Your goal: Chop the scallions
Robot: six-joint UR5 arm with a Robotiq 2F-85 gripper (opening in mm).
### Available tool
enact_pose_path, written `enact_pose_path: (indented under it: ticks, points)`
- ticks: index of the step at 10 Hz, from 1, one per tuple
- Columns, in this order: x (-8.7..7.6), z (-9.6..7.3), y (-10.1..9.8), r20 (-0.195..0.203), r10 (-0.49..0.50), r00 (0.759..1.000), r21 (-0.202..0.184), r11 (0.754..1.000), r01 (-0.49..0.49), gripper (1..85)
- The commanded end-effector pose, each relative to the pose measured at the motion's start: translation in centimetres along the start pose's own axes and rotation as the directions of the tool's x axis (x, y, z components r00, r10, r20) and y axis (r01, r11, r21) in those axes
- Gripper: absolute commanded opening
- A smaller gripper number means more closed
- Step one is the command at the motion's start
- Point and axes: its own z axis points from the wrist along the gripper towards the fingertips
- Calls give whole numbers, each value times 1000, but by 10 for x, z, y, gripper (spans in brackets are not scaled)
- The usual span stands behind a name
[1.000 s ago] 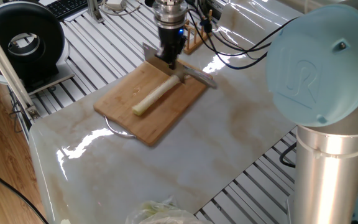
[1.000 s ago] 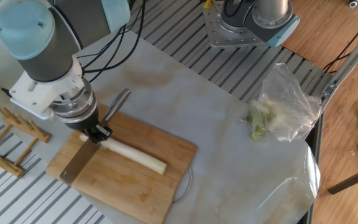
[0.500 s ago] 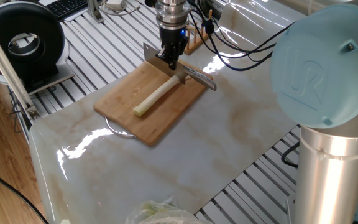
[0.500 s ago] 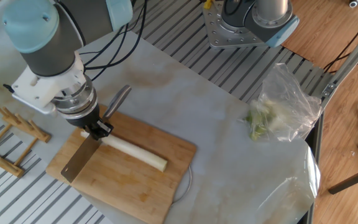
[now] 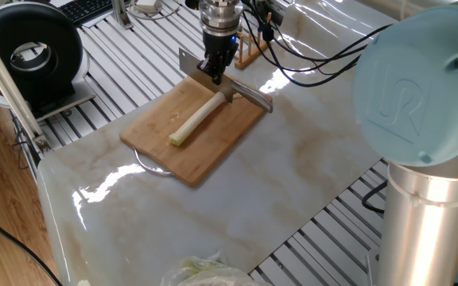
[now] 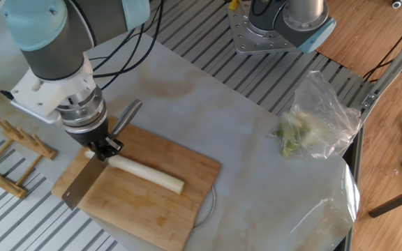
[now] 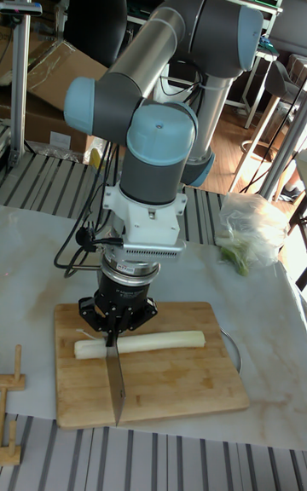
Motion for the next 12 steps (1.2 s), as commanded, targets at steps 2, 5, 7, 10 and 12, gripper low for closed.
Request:
enact_pose_path:
  ticks: [2,5,7,10,12]
  points:
    - [-4,4,2,5,8,1000,-4,1000,-8,13]
    - [-3,0,3,-7,7,1000,-12,1000,-7,13]
    - [1,2,0,-16,10,1000,-6,1000,-10,13]
    - [18,-8,1,-80,19,997,-15,1000,-20,13]
    - [22,10,-2,-62,22,998,-11,1000,-23,13]
